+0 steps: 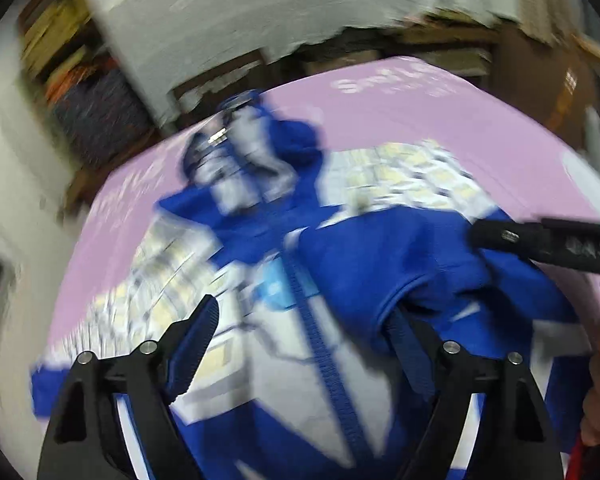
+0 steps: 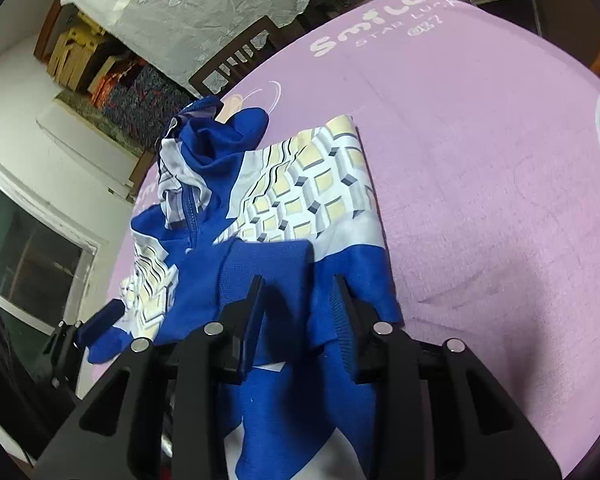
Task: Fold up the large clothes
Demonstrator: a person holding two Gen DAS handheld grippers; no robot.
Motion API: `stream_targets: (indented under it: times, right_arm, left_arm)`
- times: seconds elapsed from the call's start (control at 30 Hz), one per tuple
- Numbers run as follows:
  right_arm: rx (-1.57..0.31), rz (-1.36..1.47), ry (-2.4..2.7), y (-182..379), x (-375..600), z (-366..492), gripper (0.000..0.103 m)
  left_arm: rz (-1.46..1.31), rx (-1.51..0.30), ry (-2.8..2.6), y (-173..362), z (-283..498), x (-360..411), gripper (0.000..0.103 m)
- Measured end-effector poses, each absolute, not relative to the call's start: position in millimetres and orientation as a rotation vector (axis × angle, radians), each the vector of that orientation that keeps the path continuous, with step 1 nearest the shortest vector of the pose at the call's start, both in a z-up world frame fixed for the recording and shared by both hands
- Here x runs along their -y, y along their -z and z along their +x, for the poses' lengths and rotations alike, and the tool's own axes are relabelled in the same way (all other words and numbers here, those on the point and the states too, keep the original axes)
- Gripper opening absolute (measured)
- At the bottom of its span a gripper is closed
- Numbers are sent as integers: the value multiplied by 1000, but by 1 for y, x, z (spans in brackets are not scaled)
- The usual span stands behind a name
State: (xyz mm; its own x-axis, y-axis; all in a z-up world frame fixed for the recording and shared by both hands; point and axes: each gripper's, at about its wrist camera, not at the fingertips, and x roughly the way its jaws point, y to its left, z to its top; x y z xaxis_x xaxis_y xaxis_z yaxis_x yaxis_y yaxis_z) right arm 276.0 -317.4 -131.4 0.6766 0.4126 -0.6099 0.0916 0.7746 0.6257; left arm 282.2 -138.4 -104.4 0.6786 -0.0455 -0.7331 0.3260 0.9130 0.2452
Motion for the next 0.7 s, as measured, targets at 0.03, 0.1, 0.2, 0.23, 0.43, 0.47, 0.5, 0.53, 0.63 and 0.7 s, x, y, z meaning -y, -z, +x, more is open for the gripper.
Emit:
stream_targets:
  times: [0.03, 0.1, 0.2, 0.23, 0.43, 0.47, 0.5, 0.53, 0.63, 0.7]
  right_arm:
    - [-822, 675, -197, 132, 317, 276, 33]
    - [-823, 681, -205, 132, 318, 275, 33]
    - [-841, 701, -246, 136, 314, 278, 33]
    - [-845, 696, -247, 136, 312, 278, 33]
    - [-842, 647, -230, 134, 307, 277, 32]
    - [-842, 643, -227, 134, 307, 277, 32]
    - [-843, 643, -226, 135, 307, 277, 31]
    - [-843, 640, -222, 134, 307, 278, 30]
    - [-846, 634, -213, 135, 308, 278, 28]
    - [-845, 623, -207, 134, 307, 278, 28]
  left_arm:
    - [323, -825, 186, 103, 286, 122, 84]
    - [221, -892, 185, 107, 291, 93, 84]
    - [81, -990, 218, 116, 290, 61, 84]
    - [74, -995, 230, 116, 287, 60, 84]
    - [4, -974, 235, 111, 276, 45, 85]
    - [-12, -973, 229, 112, 278, 40, 85]
    - [-38, -967, 211, 111, 277, 32, 85]
    - [-62, -960, 187, 111, 278, 22, 86]
    - [-119, -971, 131, 112, 282, -5, 87]
    - [-148, -984, 114, 114, 280, -13, 87]
